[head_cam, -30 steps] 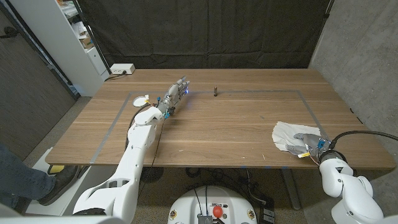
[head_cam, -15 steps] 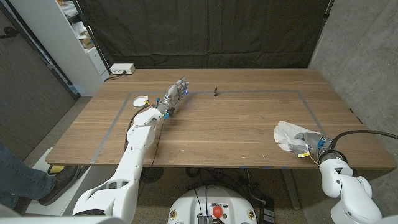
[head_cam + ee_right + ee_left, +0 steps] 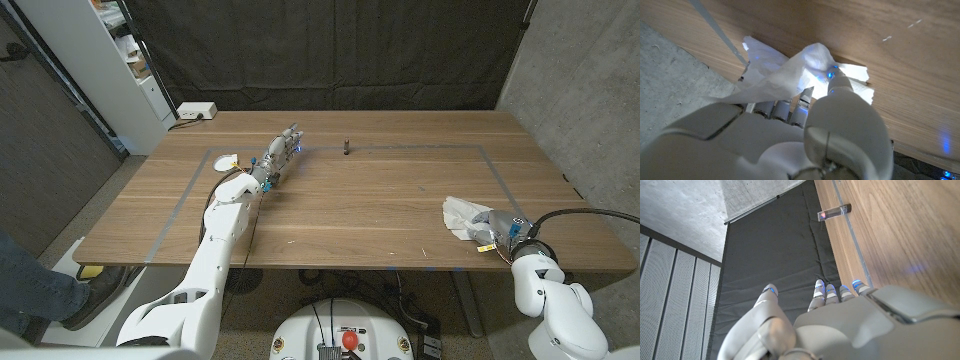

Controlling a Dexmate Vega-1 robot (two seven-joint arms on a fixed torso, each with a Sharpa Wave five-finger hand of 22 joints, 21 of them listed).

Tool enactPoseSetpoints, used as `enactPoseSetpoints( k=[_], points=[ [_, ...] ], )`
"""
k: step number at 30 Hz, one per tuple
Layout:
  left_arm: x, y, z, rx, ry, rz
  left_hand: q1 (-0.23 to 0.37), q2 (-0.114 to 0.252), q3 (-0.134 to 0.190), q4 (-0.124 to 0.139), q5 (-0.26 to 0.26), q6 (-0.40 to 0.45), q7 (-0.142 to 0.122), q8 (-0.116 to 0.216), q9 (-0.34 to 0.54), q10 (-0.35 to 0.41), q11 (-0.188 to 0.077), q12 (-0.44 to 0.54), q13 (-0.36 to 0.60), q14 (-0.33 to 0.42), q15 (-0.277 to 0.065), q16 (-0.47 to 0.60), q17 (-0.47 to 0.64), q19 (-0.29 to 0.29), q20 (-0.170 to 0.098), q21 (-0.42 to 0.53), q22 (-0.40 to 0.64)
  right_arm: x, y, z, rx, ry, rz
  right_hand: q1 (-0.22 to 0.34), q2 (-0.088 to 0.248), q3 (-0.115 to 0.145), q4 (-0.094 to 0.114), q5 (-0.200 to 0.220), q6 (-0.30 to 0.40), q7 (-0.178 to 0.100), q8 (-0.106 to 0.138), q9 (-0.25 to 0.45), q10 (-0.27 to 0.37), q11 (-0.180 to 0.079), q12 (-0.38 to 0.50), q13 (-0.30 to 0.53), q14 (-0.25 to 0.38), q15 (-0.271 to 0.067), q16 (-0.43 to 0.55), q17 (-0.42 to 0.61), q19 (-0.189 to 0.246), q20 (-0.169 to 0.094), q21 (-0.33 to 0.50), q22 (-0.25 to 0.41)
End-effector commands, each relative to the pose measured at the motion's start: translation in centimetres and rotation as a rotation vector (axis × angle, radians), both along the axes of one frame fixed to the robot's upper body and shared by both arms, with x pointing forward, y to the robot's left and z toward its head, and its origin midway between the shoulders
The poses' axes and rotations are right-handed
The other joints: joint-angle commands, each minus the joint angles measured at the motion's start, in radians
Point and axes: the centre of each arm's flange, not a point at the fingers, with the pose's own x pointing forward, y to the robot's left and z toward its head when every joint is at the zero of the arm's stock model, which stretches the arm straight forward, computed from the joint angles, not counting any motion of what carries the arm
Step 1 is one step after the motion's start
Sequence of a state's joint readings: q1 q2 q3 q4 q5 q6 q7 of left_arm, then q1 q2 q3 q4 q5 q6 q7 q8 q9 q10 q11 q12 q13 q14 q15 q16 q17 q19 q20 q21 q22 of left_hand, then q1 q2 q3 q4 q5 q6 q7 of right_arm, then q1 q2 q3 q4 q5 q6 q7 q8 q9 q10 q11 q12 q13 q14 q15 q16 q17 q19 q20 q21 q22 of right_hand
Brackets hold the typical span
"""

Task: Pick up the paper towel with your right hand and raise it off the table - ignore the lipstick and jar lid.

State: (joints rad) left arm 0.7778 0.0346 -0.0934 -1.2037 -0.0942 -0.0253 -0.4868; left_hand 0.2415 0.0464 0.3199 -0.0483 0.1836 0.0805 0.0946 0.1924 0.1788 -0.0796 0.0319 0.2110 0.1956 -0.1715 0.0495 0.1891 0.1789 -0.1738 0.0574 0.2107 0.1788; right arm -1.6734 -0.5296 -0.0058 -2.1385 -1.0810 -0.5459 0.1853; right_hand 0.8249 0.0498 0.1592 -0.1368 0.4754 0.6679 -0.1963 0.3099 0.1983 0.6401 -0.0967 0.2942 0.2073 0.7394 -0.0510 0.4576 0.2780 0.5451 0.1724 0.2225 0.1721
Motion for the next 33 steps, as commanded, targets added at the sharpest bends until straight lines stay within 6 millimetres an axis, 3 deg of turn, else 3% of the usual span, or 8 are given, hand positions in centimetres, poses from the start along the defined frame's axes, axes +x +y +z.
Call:
enactPoseSetpoints(
  k=[1, 11, 18, 33],
  points=[
    [0.0, -0.1, 0.2, 0.001, -0.001, 0.003, -0.002, 0.006, 0.001, -0.007, 0.000, 0.008, 0.002, -0.002, 0.002, -0.002, -0.004, 0.000, 0.000, -0.009, 0.004, 0.001, 0.004, -0.130, 0.006, -0.001, 0.006, 0.1, 0.2, 0.1, -0.011, -0.054, 0.002, 0.023, 0.004, 0.011, -0.004, -0.010, 0.038, -0.001, 0.009, 0.001, 0.032, -0.004, 0.007, 0.003, 0.068, -0.102, 0.009, -0.003, 0.028, -0.013, 0.010, 0.002],
    [-0.2, -0.2, 0.1, 0.002, -0.002, 0.003, -0.003, 0.006, 0.001, -0.008, 0.000, 0.008, 0.002, -0.002, 0.002, -0.002, -0.002, 0.001, 0.000, -0.009, 0.004, 0.001, 0.004, -0.131, 0.011, -0.001, 0.006, -0.3, 0.2, 0.2, -0.022, -0.108, 0.005, 0.067, 0.028, 0.031, -0.011, -0.027, 0.090, -0.004, 0.014, 0.001, 0.096, -0.019, 0.020, 0.008, 0.141, -0.121, 0.019, -0.007, 0.068, -0.038, 0.011, 0.002],
    [-0.3, -0.1, 0.2, 0.003, -0.003, 0.002, -0.003, 0.007, 0.000, -0.009, 0.000, 0.009, 0.002, -0.001, 0.002, -0.003, -0.002, 0.000, 0.000, -0.009, 0.004, 0.000, 0.004, -0.131, 0.013, -0.002, 0.006, -0.6, 0.3, 0.3, -0.023, -0.136, 0.001, 0.084, 0.035, 0.035, -0.013, -0.039, 0.116, -0.003, 0.019, 0.002, 0.122, -0.029, 0.026, 0.011, 0.162, -0.126, 0.025, -0.003, 0.085, -0.049, 0.011, 0.002],
    [-0.4, -0.2, 0.5, 0.007, -0.011, -0.002, -0.005, 0.007, 0.000, -0.010, 0.000, 0.008, 0.002, -0.002, 0.003, -0.003, -0.002, 0.000, 0.000, -0.009, 0.002, 0.001, 0.005, -0.131, 0.012, -0.002, 0.007, -1.4, 0.4, 0.7, -0.016, -0.187, 0.003, 0.097, 0.038, 0.034, -0.010, -0.058, 0.143, -0.004, 0.020, 0.002, 0.147, -0.025, 0.031, 0.015, 0.188, -0.131, 0.029, 0.002, 0.103, -0.068, 0.009, 0.001]
  ],
)
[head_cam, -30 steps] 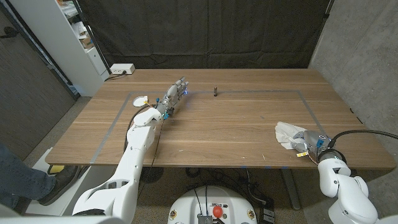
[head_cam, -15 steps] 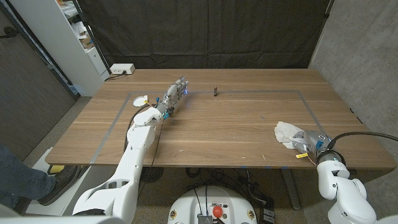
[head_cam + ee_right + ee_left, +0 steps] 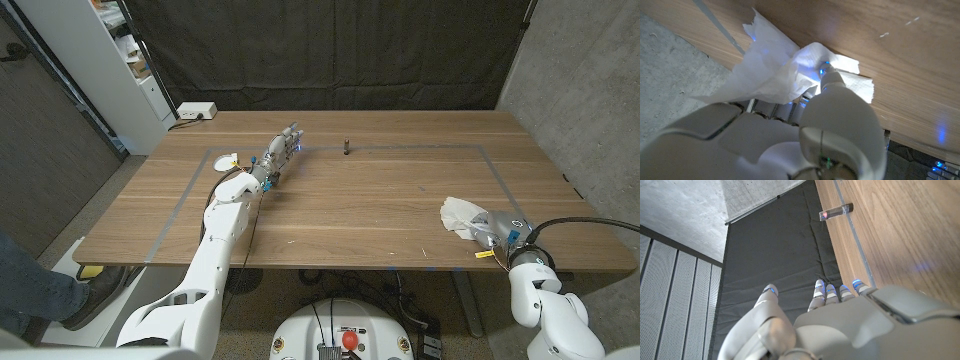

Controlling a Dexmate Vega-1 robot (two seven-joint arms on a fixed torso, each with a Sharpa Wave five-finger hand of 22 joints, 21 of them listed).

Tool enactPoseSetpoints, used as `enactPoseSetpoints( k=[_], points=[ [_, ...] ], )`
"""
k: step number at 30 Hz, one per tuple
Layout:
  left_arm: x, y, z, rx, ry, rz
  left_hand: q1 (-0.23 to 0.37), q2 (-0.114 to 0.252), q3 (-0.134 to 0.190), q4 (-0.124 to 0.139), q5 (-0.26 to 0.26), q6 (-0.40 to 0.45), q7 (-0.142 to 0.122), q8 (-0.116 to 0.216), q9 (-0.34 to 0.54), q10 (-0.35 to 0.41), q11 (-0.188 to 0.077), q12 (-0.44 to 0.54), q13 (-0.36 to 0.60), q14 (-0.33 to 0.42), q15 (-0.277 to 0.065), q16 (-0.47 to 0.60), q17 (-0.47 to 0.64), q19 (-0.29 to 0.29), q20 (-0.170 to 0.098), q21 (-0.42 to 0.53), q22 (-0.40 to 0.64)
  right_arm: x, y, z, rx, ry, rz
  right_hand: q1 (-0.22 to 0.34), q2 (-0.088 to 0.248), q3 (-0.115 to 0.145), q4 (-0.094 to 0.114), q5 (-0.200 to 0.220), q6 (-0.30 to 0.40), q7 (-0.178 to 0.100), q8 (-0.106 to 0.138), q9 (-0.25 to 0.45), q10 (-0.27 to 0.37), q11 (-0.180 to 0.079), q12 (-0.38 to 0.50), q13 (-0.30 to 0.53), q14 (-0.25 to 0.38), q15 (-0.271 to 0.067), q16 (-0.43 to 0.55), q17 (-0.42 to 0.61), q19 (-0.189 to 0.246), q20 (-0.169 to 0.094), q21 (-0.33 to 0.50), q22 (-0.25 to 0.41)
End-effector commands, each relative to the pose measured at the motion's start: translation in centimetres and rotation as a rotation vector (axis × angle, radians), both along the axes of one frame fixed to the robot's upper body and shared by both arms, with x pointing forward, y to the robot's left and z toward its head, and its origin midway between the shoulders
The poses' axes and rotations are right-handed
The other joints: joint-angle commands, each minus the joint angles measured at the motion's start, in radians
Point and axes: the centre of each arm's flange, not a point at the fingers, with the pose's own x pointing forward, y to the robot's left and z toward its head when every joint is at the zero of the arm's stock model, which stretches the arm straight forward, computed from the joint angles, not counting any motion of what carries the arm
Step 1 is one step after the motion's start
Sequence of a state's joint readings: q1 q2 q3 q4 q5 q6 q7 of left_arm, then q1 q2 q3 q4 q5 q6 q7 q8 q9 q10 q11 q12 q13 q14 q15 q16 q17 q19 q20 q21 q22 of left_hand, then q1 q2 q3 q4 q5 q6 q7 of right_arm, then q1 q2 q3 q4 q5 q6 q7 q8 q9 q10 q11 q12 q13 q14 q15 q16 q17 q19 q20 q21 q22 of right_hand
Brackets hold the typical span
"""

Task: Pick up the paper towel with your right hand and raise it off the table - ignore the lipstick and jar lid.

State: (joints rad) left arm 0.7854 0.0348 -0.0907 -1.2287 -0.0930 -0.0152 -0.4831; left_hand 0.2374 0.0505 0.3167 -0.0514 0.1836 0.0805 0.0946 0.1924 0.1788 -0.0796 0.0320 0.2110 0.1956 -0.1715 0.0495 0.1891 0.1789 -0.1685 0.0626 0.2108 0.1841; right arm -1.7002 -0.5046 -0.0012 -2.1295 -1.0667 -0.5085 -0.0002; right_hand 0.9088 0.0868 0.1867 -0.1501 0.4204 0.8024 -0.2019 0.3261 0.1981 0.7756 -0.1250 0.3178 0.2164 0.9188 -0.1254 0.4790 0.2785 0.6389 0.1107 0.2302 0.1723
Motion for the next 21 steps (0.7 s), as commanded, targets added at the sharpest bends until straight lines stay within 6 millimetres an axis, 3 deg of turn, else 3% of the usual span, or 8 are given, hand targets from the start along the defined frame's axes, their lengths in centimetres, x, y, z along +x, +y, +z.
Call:
enactPoseSetpoints(
  k=[1, 21],
  points=[
    [-0.1, -0.1, 0.2, 0.004, -0.005, -0.004, -0.001, 0.003, 0.003, -0.007, 0.000, 0.009, 0.002, -0.002, 0.003, -0.003, -0.002, 0.000, 0.000, -0.009, 0.002, 0.001, 0.005, -0.136, 0.006, -0.002, 0.001, -0.6, 0.1, 0.4, 0.001, -0.043, 0.000, 0.014, 0.002, 0.007, 0.004, -0.005, 0.009, 0.002, 0.004, 0.003, 0.013, 0.002, 0.008, 0.006, 0.011, -0.057, 0.007, 0.002, 0.010, -0.007, 0.001, 0.001],
    [-0.1, -0.3, 0.3, 0.003, -0.008, -0.010, -0.002, 0.004, 0.002, -0.009, 0.000, 0.008, 0.002, -0.002, 0.003, -0.001, -0.001, 0.001, 0.000, -0.010, 0.003, 0.000, 0.005, -0.137, 0.005, -0.003, 0.002, -1.7, 0.2, 1.5, -0.008, -0.092, -0.003, 0.018, 0.003, 0.005, 0.009, -0.020, 0.018, 0.003, 0.000, 0.003, 0.018, 0.003, 0.004, 0.009, 0.011, -0.055, 0.000, 0.004, 0.012, -0.005, -0.006, 0.001]
  ],
)
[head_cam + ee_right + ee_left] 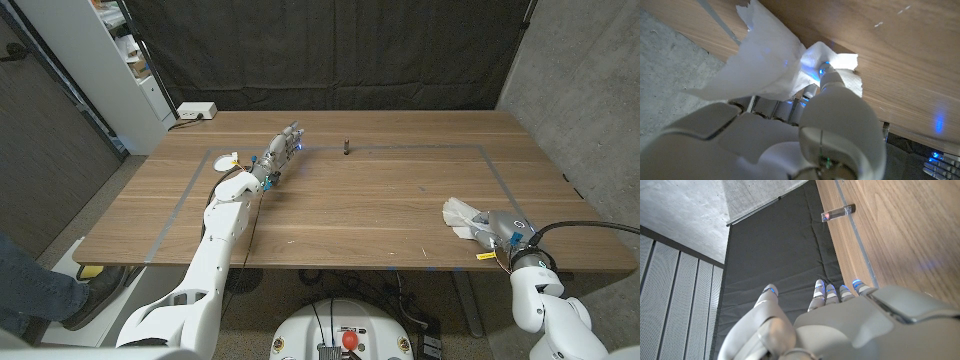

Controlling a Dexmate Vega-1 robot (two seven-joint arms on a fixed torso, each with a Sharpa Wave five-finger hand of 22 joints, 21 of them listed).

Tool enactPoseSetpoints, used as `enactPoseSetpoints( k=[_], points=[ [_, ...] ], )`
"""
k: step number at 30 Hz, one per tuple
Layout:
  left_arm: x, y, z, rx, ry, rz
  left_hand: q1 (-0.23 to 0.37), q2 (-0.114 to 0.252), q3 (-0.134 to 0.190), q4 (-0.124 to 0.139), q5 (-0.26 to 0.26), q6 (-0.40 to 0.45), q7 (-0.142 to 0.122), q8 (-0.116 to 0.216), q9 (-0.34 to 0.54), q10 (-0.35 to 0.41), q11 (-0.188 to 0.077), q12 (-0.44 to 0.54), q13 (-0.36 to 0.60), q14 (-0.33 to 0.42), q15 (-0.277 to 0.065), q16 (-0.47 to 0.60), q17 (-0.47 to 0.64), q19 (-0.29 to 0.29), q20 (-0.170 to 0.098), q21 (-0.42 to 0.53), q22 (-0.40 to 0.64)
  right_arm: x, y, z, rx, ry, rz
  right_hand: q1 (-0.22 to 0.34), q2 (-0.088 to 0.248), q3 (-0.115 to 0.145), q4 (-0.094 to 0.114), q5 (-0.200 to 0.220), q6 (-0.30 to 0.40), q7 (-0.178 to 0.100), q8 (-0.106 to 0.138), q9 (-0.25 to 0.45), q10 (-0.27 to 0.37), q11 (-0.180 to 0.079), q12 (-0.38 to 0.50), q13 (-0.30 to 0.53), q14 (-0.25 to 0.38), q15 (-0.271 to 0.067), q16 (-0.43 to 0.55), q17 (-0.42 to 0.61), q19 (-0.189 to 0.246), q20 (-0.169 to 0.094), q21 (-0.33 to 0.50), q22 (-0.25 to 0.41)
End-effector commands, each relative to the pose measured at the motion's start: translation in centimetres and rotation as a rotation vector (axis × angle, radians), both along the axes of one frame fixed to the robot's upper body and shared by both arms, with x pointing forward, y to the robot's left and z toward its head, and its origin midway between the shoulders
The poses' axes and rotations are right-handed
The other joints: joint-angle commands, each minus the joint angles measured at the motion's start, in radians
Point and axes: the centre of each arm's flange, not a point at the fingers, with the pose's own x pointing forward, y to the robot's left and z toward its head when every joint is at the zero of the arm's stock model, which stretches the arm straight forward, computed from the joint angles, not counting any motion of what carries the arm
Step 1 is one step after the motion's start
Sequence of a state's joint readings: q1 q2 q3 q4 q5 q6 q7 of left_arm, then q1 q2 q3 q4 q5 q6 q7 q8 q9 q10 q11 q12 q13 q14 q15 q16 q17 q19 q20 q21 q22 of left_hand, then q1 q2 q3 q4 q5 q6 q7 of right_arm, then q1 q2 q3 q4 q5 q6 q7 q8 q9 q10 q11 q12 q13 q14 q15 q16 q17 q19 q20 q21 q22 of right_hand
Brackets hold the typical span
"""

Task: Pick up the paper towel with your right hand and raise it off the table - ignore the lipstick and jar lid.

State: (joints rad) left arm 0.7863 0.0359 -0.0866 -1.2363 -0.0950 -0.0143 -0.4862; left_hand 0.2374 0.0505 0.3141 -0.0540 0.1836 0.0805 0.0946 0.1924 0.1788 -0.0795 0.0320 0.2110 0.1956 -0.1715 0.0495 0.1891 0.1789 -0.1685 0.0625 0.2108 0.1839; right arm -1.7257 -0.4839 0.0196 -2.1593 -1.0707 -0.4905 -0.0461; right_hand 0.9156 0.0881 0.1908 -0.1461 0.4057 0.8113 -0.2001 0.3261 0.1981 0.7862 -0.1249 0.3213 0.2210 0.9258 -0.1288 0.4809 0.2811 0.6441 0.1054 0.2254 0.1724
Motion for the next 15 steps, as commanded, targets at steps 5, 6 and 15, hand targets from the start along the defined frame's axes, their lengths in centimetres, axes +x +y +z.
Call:
enactPoseSetpoints(
  k=[5, 6, 15],
  points=[
    [0.0, -0.1, 0.1, 0.000, -0.005, -0.005, -0.002, 0.005, 0.005, -0.007, 0.000, 0.009, 0.002, -0.002, 0.003, -0.001, -0.004, 0.001, 0.000, -0.010, 0.004, 0.000, 0.004, -0.137, 0.005, -0.003, 0.002, -0.9, 0.1, 1.0, -0.011, -0.043, -0.006, 0.011, 0.003, 0.000, 0.006, -0.009, 0.009, 0.000, -0.001, 0.003, 0.008, 0.004, 0.000, 0.004, 0.003, -0.051, -0.005, 0.001, 0.008, 0.002, -0.002, 0.001],
    [0.0, -0.1, 0.1, 0.000, -0.005, -0.006, -0.002, 0.005, 0.005, -0.007, 0.000, 0.009, 0.001, -0.002, 0.003, -0.001, -0.003, 0.001, 0.000, -0.011, 0.004, 0.000, 0.004, -0.136, 0.005, -0.003, 0.002, -1.0, 0.1, 1.0, -0.012, -0.045, -0.007, 0.011, 0.002, 0.000, 0.006, -0.009, 0.010, 0.001, -0.001, 0.003, 0.007, 0.004, -0.001, 0.004, 0.004, -0.051, -0.005, 0.001, 0.007, 0.001, -0.003, 0.001],
    [-0.1, -0.1, 0.1, -0.001, -0.007, -0.009, -0.003, 0.005, 0.005, -0.008, 0.000, 0.009, 0.004, -0.002, 0.003, -0.002, -0.001, 0.001, 0.000, -0.010, 0.003, 0.000, 0.004, -0.137, 0.006, -0.004, 0.002, -1.7, 0.5, 1.9, -0.028, -0.074, -0.005, 0.018, 0.003, 0.000, 0.005, -0.015, 0.013, -0.001, -0.003, 0.004, 0.012, 0.003, -0.001, 0.005, 0.008, -0.057, -0.006, 0.004, 0.009, 0.001, -0.005, 0.001]
  ],
)
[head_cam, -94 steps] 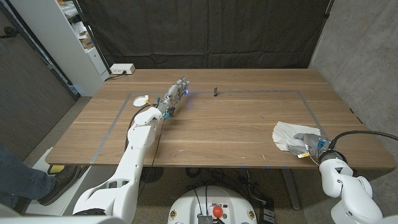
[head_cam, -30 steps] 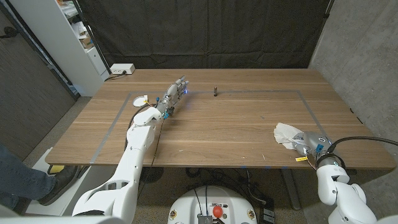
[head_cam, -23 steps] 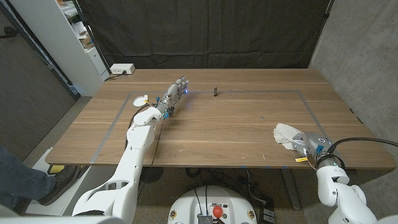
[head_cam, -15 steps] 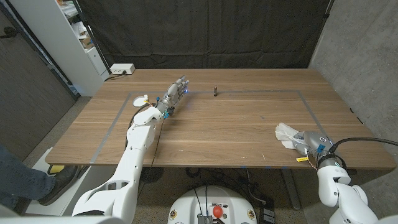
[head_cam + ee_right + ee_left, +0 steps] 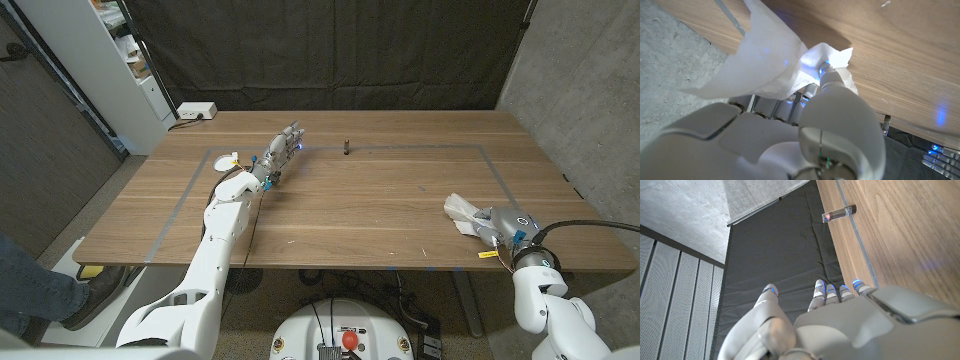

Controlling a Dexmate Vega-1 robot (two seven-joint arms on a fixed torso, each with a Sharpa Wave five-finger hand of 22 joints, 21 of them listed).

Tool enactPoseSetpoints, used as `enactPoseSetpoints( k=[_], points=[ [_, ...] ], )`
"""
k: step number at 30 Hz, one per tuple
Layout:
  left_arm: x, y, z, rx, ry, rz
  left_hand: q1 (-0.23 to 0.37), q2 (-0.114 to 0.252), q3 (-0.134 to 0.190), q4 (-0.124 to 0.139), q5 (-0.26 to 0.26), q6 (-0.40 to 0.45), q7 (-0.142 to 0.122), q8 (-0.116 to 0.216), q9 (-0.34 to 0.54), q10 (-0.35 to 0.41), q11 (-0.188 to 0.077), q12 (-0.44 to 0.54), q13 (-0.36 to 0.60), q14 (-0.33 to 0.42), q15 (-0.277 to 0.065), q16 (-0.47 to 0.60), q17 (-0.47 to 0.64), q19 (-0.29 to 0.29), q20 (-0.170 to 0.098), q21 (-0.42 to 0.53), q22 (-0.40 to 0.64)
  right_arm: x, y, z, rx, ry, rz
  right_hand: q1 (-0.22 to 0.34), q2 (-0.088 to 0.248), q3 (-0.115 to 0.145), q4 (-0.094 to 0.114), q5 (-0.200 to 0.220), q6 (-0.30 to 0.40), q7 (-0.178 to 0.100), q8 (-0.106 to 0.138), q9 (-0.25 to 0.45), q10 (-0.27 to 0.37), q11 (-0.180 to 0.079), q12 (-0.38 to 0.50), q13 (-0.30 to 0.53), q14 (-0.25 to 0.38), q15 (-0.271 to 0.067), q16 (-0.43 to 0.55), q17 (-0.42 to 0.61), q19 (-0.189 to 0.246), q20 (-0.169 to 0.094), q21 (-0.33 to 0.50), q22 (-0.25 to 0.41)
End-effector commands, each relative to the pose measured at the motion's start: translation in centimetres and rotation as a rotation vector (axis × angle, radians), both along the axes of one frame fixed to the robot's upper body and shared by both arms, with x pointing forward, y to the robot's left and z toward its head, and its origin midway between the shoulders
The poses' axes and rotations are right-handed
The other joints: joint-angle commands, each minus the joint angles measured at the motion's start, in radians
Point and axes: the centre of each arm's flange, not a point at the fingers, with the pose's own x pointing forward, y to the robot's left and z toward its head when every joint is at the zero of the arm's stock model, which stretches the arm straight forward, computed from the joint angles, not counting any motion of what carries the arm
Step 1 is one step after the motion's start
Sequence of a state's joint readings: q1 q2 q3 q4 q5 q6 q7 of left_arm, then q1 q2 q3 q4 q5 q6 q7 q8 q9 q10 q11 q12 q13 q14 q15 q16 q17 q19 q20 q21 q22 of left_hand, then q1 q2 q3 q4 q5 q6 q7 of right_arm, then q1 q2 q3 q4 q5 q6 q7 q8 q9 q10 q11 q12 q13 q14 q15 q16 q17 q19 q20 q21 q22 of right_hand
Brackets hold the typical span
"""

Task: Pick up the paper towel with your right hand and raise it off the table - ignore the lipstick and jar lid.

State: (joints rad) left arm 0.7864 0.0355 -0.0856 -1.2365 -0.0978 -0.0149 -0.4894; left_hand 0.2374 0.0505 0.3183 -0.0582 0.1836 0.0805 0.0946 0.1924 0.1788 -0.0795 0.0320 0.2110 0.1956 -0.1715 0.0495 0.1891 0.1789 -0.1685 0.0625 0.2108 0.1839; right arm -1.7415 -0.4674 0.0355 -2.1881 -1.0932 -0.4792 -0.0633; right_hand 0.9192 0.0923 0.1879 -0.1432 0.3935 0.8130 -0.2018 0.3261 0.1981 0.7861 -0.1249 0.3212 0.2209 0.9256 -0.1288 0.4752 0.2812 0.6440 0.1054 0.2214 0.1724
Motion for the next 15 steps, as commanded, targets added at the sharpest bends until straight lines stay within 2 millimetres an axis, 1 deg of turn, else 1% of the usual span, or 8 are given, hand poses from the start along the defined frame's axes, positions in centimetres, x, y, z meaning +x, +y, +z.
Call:
enactPoseSetpoints(
  k=[1, 15],
  points=[
    [0.0, 0.0, 0.1, -0.001, -0.007, -0.004, -0.003, 0.005, 0.000, -0.004, 0.000, 0.009, 0.003, -0.002, 0.003, -0.002, 0.000, 0.001, 0.000, -0.009, 0.003, 0.001, 0.005, -0.137, 0.005, -0.004, 0.002, -0.9, 0.4, 1.0, -0.017, -0.038, -0.001, 0.015, -0.001, 0.003, 0.002, -0.003, 0.012, 0.001, -0.003, 0.004, 0.014, 0.002, -0.001, 0.005, 0.008, -0.056, -0.001, 0.003, 0.010, 0.002, -0.002, 0.001],
    [-0.1, 0.7, -0.2, -0.017, -0.010, -0.006, -0.004, 0.006, 0.000, -0.005, 0.000, 0.010, 0.004, -0.002, 0.003, -0.001, -0.003, 0.001, 0.000, -0.009, 0.003, 0.001, 0.005, -0.138, 0.005, -0.004, 0.002, -2.5, 1.3, 2.8, -0.045, -0.078, 0.011, 0.020, -0.001, 0.001, 0.004, -0.013, 0.023, 0.002, -0.004, 0.004, 0.028, 0.005, -0.001, 0.004, 0.014, -0.059, -0.002, 0.007, 0.013, 0.000, -0.005, 0.001]
  ],
)
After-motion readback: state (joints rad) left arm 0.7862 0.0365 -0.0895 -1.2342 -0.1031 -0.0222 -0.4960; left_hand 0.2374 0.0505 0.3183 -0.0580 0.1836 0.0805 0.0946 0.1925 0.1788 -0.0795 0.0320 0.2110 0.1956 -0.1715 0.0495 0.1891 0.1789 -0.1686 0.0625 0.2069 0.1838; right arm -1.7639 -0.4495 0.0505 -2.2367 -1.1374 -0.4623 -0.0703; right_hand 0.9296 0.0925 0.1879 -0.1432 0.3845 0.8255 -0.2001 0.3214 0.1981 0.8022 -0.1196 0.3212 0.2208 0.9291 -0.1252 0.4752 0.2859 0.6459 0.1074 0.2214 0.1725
